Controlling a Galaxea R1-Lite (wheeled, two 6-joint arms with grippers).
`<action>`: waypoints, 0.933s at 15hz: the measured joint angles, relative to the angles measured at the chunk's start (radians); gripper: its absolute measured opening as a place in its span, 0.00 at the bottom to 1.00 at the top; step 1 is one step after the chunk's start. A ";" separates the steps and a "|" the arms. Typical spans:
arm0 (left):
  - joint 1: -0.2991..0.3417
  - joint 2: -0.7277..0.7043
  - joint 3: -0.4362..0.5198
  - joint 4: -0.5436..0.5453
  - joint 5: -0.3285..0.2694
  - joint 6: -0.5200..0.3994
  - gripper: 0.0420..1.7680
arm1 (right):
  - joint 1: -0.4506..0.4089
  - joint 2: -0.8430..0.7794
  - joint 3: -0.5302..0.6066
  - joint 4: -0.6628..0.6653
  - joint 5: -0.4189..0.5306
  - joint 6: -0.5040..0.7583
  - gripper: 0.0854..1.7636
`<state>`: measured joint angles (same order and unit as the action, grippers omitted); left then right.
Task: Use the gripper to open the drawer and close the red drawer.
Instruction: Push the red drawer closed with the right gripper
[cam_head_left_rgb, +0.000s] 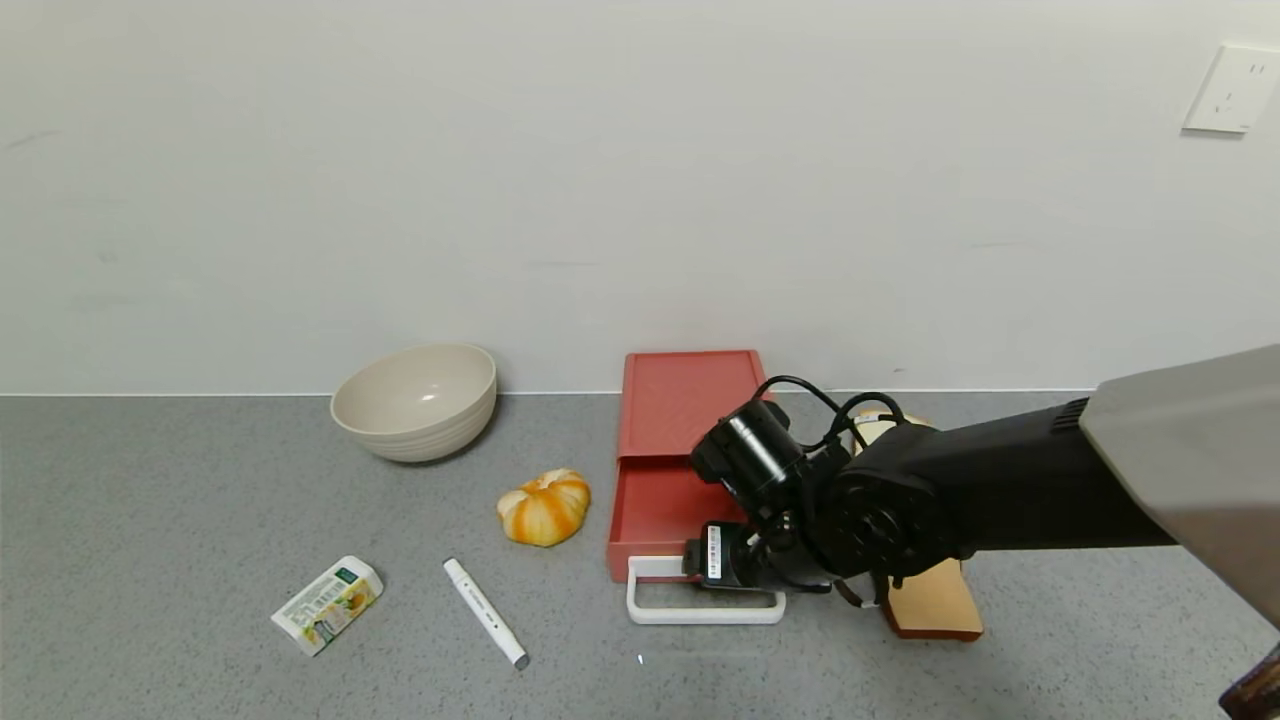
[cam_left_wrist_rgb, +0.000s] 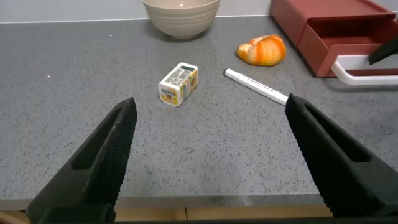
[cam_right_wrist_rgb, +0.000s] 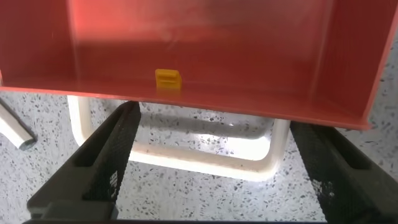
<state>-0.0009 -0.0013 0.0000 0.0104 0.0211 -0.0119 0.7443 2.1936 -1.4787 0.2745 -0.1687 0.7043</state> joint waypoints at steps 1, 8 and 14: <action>0.001 0.000 0.000 0.000 0.000 0.000 0.97 | -0.004 0.007 -0.015 0.004 -0.003 -0.003 0.97; 0.001 0.000 0.000 0.000 0.000 0.000 0.97 | -0.044 0.061 -0.116 -0.004 -0.011 -0.037 0.97; 0.001 0.000 0.000 0.000 0.000 0.000 0.97 | -0.079 0.110 -0.191 -0.009 -0.010 -0.073 0.97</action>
<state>0.0000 -0.0013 0.0000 0.0109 0.0206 -0.0115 0.6653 2.3038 -1.6698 0.2660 -0.1785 0.6315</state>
